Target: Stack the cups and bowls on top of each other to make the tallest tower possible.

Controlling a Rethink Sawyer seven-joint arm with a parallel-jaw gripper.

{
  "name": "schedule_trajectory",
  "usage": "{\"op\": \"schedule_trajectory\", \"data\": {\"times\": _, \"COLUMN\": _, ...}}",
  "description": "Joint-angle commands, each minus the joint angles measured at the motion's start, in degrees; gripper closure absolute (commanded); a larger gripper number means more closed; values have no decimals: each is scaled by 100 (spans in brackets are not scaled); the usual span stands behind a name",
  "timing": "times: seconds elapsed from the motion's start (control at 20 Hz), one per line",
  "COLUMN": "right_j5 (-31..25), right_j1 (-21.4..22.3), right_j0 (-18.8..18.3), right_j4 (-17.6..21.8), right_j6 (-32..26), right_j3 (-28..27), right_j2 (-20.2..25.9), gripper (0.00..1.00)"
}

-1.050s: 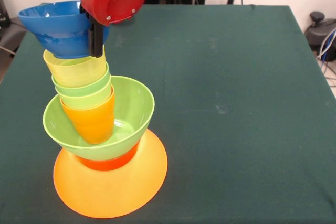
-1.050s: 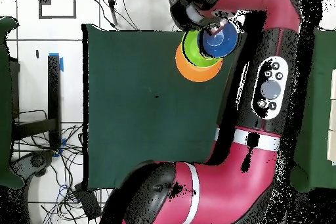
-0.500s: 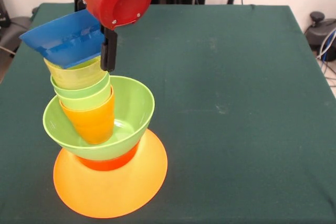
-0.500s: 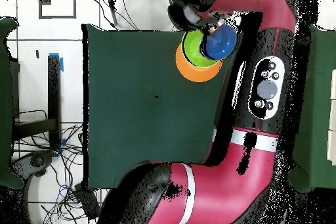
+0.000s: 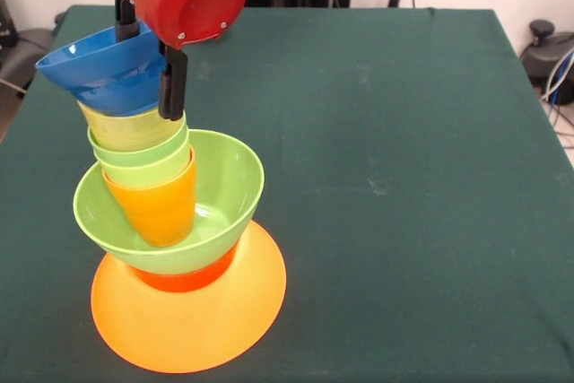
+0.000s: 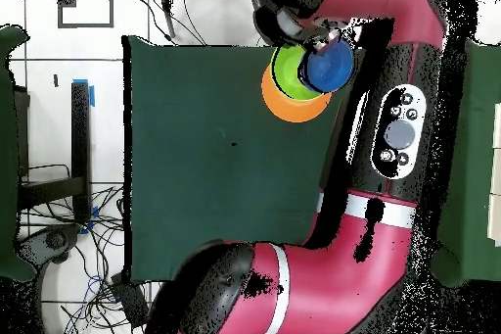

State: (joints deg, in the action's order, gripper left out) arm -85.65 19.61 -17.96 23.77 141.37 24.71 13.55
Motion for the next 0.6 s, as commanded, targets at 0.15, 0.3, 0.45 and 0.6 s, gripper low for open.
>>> {"op": "schedule_trajectory", "data": {"times": 0.15, "right_j5": 171, "right_j1": -48, "right_j0": 228, "right_j4": 9, "right_j6": -227, "right_j3": 642, "right_j2": -20, "gripper": 0}}
{"op": "schedule_trajectory", "data": {"times": 0.3, "right_j5": 139, "right_j1": -65, "right_j0": 228, "right_j4": -21, "right_j6": -214, "right_j3": 614, "right_j2": -22, "gripper": 0}}
{"op": "schedule_trajectory", "data": {"times": 0.45, "right_j5": 117, "right_j1": -74, "right_j0": 235, "right_j4": -42, "right_j6": -194, "right_j3": 599, "right_j2": -46, "gripper": 0}}
{"op": "schedule_trajectory", "data": {"times": 0.6, "right_j5": 109, "right_j1": -87, "right_j0": 244, "right_j4": -73, "right_j6": -194, "right_j3": 577, "right_j2": -79, "gripper": 0}}
